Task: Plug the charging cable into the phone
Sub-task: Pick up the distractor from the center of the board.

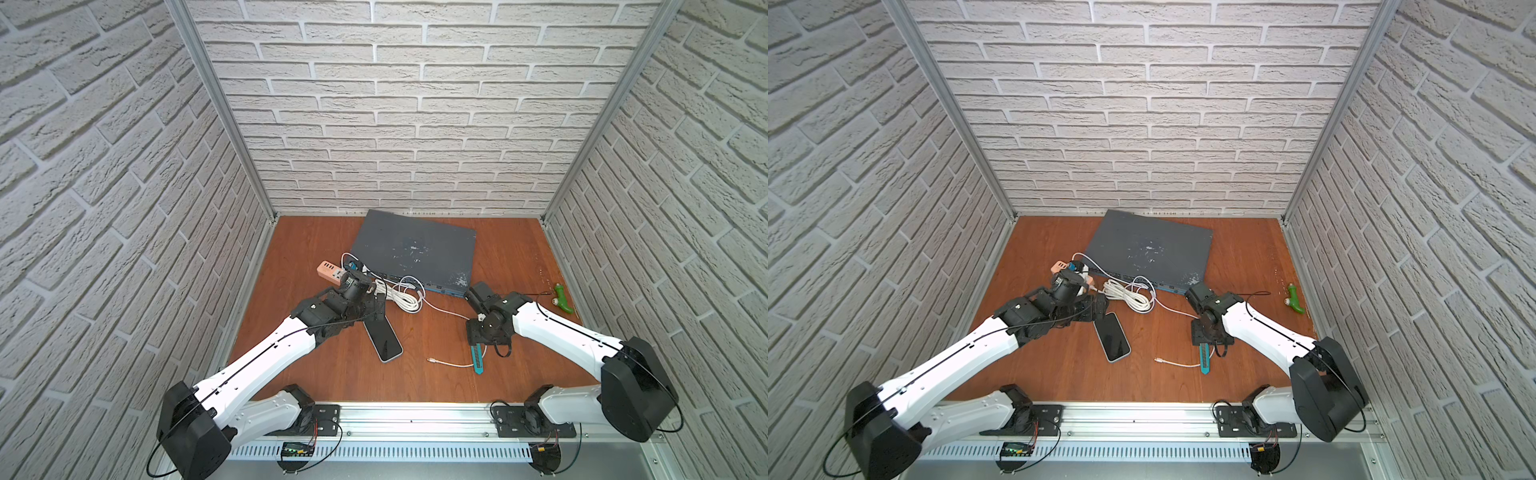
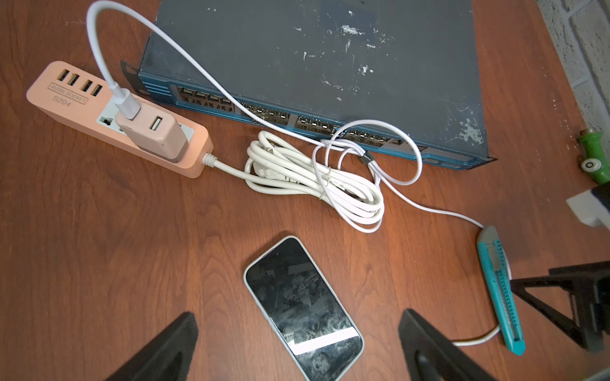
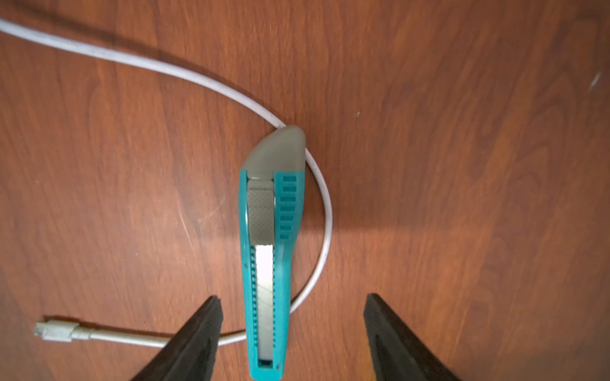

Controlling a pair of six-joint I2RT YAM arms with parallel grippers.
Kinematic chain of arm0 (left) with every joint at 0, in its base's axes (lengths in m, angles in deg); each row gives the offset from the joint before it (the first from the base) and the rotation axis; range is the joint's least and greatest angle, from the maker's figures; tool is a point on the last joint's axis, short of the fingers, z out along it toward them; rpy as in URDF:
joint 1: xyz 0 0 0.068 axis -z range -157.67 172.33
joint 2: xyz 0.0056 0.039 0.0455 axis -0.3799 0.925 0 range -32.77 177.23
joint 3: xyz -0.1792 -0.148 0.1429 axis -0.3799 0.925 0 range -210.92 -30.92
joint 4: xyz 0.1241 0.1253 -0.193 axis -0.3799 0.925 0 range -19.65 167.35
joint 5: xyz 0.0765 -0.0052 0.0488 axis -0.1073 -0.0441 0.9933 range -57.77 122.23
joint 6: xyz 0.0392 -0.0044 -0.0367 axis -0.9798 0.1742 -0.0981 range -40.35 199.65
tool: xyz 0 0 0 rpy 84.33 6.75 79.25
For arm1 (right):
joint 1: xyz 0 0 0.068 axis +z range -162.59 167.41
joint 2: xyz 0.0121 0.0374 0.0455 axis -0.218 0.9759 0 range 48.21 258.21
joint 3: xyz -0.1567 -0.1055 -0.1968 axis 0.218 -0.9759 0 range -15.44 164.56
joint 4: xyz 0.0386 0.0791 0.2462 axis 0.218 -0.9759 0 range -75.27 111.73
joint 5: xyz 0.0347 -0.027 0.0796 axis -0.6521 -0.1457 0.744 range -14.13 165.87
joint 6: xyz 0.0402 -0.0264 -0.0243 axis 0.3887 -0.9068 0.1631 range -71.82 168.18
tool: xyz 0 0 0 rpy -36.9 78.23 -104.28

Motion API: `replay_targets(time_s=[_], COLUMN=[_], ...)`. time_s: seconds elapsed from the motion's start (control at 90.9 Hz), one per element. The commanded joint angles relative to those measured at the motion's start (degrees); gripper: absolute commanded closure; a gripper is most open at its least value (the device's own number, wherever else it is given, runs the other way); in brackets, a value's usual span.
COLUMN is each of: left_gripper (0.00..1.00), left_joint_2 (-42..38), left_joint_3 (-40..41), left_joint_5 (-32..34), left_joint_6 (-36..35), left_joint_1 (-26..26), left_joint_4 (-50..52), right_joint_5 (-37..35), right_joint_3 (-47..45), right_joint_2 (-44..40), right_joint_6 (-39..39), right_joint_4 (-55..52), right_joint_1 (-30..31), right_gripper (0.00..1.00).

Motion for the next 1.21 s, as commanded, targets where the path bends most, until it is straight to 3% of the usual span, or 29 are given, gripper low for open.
replay_targets(time_s=[0.0,0.418,0.605,0.814,1.045,1.199], left_gripper=[0.02,0.02,0.02,0.02,0.02,0.02], left_joint_2=[-2.5,-4.1,-2.9,-1.9,-1.9,-1.6], left_joint_3=[1.6,2.2,1.6,1.6,1.4,0.8], left_joint_5=[0.6,2.5,2.8,2.7,3.1,3.1], left_joint_6=[0.3,-0.6,-1.4,-1.7,-1.6,-1.9], left_joint_1=[0.2,0.1,-0.1,-0.2,-0.5,-1.2], left_joint_4=[-0.8,0.9,1.2,1.1,1.0,1.3], right_joint_5=[1.5,2.6,3.8,1.5,-2.7,-3.2], right_joint_3=[1.0,1.8,1.2,3.0,10.4,15.3], right_joint_2=[3.3,12.7,14.0,13.6,8.2,4.9], right_joint_6=[-0.1,-0.5,-0.1,-0.8,-3.1,-5.8], right_joint_4=[4.1,8.8,10.1,8.4,1.2,-2.2], right_joint_1=[0.4,0.4,0.4,0.4,-1.2,-7.2], right_gripper=[0.31,0.42,0.69,0.88,0.91,0.92])
